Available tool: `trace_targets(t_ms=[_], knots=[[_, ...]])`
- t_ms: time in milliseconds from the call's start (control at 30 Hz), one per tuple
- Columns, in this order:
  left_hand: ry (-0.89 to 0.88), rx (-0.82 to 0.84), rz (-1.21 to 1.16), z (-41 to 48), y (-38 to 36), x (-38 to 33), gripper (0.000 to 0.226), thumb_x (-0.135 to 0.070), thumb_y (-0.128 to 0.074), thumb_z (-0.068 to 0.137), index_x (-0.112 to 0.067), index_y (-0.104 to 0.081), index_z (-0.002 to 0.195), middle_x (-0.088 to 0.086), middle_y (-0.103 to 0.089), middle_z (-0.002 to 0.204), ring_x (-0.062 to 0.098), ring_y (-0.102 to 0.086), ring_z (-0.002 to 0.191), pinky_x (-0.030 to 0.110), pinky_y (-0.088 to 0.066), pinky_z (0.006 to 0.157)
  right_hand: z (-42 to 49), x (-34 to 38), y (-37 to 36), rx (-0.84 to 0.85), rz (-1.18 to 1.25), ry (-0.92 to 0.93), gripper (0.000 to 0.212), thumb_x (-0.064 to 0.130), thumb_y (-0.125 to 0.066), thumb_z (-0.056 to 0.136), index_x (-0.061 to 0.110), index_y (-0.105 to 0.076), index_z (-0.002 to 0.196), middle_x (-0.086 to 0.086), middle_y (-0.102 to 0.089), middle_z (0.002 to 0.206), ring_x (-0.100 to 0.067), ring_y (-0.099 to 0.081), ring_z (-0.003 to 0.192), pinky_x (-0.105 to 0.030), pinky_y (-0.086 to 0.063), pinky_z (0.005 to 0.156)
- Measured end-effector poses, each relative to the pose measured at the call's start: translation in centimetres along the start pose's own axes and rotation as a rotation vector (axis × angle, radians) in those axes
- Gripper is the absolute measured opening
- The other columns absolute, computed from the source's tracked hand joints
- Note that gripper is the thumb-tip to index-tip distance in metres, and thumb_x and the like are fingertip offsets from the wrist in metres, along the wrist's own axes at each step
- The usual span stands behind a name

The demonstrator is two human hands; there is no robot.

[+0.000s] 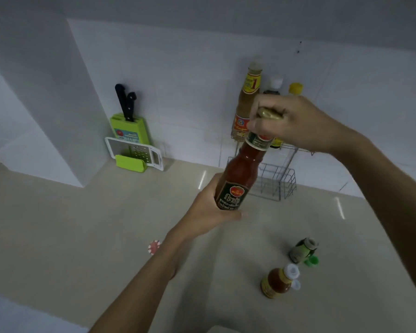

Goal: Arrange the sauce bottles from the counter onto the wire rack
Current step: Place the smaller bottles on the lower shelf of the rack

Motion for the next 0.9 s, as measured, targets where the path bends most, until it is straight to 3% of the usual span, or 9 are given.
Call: trace_targets(t_ms=[133,200,300,400,500,600,700,800,900], knots=[[0.015,-0.177,0.012,1.8,-1.6,2.3,0.066,-0.011,-0.083,0.065,-0.022,-0.052,0.122,-0.002,-0.068,0.105,0.013,-0.068,0.096,0.027,-0.058,0.081,-2.1,-4.6,-1.9,-0.233,0.243,-0.159,0.036,0.045,-0.071,0.077,0.022,-0.054,0.098,0.007,-0.063,0.089,0.003,-0.06,0.068,-0.013,-0.046,0.056],[0.036,-0.223,0.018,2.8,-2.1,3.7,0.062,-0.011,-0.082,0.066,-0.022,-0.052,0.119,-0.002,-0.068,0.104,0.012,-0.068,0.094,0.023,-0.057,0.078,-4.1,-7.4,-5.8,-0.182,0.284,-0.275,0.057,0.059,-0.069,0.064,0.029,-0.051,0.109,0.011,-0.064,0.102,0.001,-0.064,0.077,-0.016,-0.052,0.057],[0.047,-0.144,0.076,5.0,-3.0,5.5,0.061,-0.008,-0.081,0.068,-0.022,-0.05,0.118,-0.002,-0.066,0.107,0.01,-0.067,0.097,0.016,-0.055,0.076,-5.8,-11.6,-9.9,-0.154,0.507,-0.397,0.047,0.042,-0.076,0.062,0.035,-0.055,0.104,-0.003,-0.065,0.116,-0.016,-0.071,0.086,-0.035,-0.062,0.068],[0.128,-0.099,0.237,8.2,-2.6,8.2,0.08,-0.003,-0.078,0.069,-0.013,-0.039,0.137,0.001,-0.05,0.13,0.015,-0.052,0.122,0.014,-0.047,0.088,-5.7,-15.4,-10.8,-0.353,0.447,-0.455,0.041,0.032,-0.084,0.064,0.027,-0.06,0.096,-0.001,-0.07,0.102,-0.019,-0.072,0.085,-0.041,-0.061,0.074],[0.405,-0.116,0.24,11.1,-0.9,12.1,0.098,-0.005,-0.071,0.077,-0.012,-0.01,0.154,0.006,-0.02,0.158,0.022,-0.023,0.145,0.033,-0.03,0.116,-4.1,-17.7,-11.6,-0.553,0.28,-0.457,0.04,0.026,-0.086,0.066,0.026,-0.06,0.096,0.014,-0.066,0.088,-0.01,-0.066,0.082,-0.029,-0.057,0.075],[0.506,-0.07,0.164,13.6,-0.6,14.1,0.094,-0.004,-0.06,0.086,-0.015,0.002,0.155,0.007,-0.006,0.165,0.024,-0.012,0.151,0.039,-0.023,0.12,-1.1,-20.1,-13.3,-0.606,0.371,-0.42,0.045,0.016,-0.085,0.069,0.024,-0.058,0.105,0.009,-0.065,0.1,-0.007,-0.062,0.095,-0.021,-0.052,0.08],[0.556,-0.012,0.101,15.3,-1.1,14.6,0.094,-0.003,-0.054,0.087,-0.021,0.007,0.155,0.003,0.004,0.165,0.024,-0.008,0.152,0.036,-0.028,0.117,1.6,-22.5,-15.3,-0.549,0.362,-0.431,0.05,0.015,-0.082,0.073,0.025,-0.055,0.114,0.002,-0.062,0.112,-0.01,-0.059,0.103,-0.013,-0.046,0.084],[0.553,0.026,0.038,16.6,-1.6,14.8,0.096,0.0,-0.053,0.084,-0.022,0.006,0.156,0.001,0.003,0.165,0.023,-0.008,0.151,0.038,-0.031,0.115,3.5,-24.3,-16.7,-0.479,0.333,-0.468,0.045,0.013,-0.08,0.075,0.015,-0.058,0.114,0.002,-0.062,0.101,-0.012,-0.058,0.096,0.002,-0.038,0.073],[0.536,0.049,0.046,17.2,-1.8,15.0,0.095,0.002,-0.053,0.083,-0.025,0.002,0.156,0.0,-0.007,0.164,0.024,-0.025,0.145,0.028,-0.039,0.094,4.9,-25.6,-17.6,-0.416,0.274,-0.513,0.037,0.014,-0.079,0.075,0.015,-0.06,0.107,0.006,-0.063,0.095,-0.013,-0.06,0.093,0.001,-0.038,0.071]])
Point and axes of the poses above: each hand's wrist, its own z-axis towards the middle knuckle, its own y-axis out of the back of the hand, x = y × z, the point moved 6 cm from there along z, towards the middle knuckle
